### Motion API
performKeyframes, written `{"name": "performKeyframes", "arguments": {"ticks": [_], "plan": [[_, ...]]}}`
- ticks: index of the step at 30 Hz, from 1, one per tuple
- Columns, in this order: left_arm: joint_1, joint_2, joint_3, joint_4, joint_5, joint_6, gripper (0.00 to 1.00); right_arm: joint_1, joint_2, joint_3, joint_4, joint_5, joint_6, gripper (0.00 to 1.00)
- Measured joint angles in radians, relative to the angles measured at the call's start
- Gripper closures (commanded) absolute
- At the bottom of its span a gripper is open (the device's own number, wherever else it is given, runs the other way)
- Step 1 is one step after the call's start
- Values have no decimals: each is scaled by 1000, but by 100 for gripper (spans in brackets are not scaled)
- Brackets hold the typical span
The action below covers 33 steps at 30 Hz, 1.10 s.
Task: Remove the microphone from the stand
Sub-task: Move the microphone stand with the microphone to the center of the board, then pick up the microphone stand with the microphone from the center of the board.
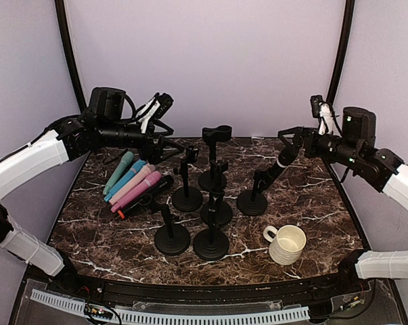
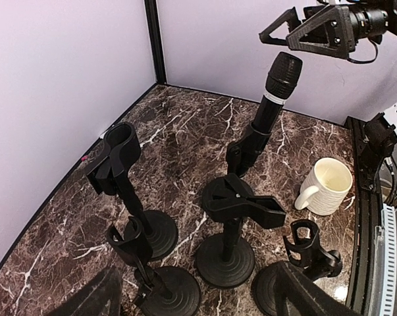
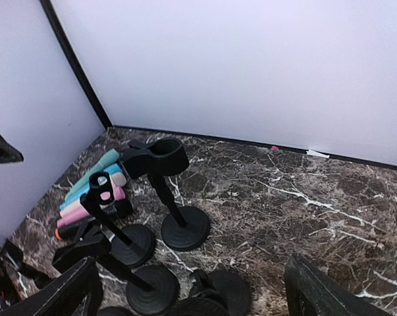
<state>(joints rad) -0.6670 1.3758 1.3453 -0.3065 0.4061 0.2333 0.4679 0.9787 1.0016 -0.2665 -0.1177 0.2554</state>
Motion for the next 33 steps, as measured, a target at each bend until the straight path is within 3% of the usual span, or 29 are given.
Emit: {"name": "performKeyframes", "arguments": {"ticks": [7, 13, 26, 30, 33], "plan": [[0, -3, -6, 23, -32, -32, 18, 90, -107, -101, 34, 214, 183, 4], [0, -3, -20, 49, -37, -52, 18, 162, -45, -137, 31, 320, 267, 9], [0, -3, -20, 59, -48, -71, 17, 264, 47, -138, 54, 477, 327, 47], [0, -3, -20, 59, -48, -73, 18, 281, 50, -140, 49, 510, 312, 74], [-2, -3, -18, 59, -43, -73, 18, 281, 46, -145, 55, 523, 294, 78]]}}
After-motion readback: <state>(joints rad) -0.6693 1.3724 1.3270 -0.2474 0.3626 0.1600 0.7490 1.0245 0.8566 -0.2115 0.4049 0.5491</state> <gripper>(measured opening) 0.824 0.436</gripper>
